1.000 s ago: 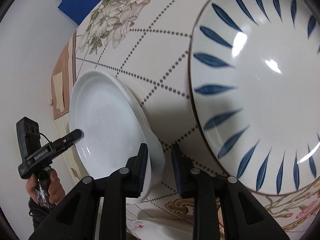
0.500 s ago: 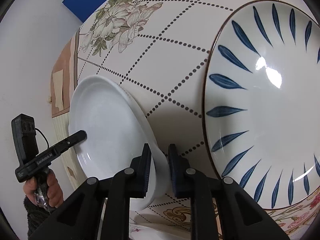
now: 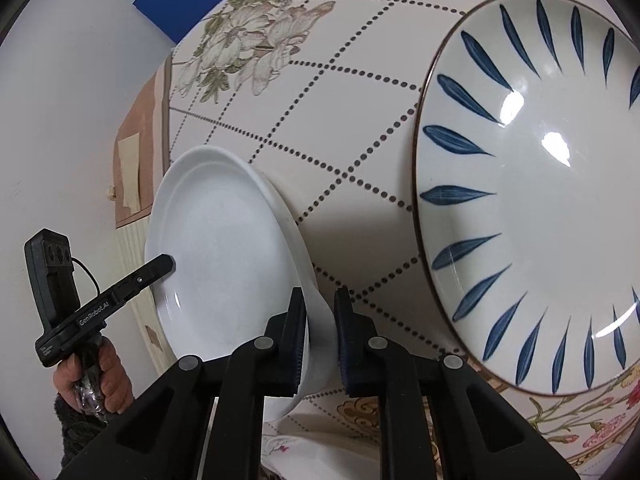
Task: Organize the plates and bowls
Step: 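Carry the white plate with both tools and lower it onto the pink-floral plate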
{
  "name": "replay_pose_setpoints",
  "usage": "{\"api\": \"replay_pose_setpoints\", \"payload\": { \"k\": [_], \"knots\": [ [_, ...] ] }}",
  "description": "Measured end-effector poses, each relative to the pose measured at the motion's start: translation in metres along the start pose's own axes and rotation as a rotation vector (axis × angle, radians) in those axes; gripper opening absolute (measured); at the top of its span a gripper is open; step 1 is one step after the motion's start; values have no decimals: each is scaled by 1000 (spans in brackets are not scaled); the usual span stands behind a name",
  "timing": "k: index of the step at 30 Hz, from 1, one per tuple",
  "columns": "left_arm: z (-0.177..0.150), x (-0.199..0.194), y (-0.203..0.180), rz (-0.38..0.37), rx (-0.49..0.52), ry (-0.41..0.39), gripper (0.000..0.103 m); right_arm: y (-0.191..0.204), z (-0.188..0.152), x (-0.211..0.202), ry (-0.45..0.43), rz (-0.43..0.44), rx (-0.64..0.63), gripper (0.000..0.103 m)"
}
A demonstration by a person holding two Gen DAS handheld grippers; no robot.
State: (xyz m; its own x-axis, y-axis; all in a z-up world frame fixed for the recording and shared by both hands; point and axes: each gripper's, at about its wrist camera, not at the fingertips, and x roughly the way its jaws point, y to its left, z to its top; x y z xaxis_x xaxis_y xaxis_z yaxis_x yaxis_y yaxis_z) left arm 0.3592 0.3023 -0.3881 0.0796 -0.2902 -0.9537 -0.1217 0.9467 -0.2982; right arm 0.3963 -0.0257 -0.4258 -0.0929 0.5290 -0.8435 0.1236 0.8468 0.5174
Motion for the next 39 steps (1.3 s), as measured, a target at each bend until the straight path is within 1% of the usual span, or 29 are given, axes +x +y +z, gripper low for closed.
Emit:
{"api": "replay_pose_setpoints", "payload": {
  "k": [10,18,23,28,32,39],
  "knots": [
    [-15,-23,-20,-3,16,-44,19,1,-15,-31,-37,12,-33,16],
    [-41,-51,-53,-21,60,-80,19,-7,-53,-72,-76,23,-50,15],
    [-72,-62,-77,-22,90,-86,19,-17,-87,-95,-95,22,-51,15],
    [-109,-63,-92,-26,103,-64,19,-33,-125,-107,-92,17,-44,15],
    [-136,-56,-96,-25,91,-42,19,-46,-155,-107,-75,3,-39,15],
    [-178,-37,-103,-11,85,-1,19,-72,-195,-94,-36,-8,-14,15]
  ]
}}
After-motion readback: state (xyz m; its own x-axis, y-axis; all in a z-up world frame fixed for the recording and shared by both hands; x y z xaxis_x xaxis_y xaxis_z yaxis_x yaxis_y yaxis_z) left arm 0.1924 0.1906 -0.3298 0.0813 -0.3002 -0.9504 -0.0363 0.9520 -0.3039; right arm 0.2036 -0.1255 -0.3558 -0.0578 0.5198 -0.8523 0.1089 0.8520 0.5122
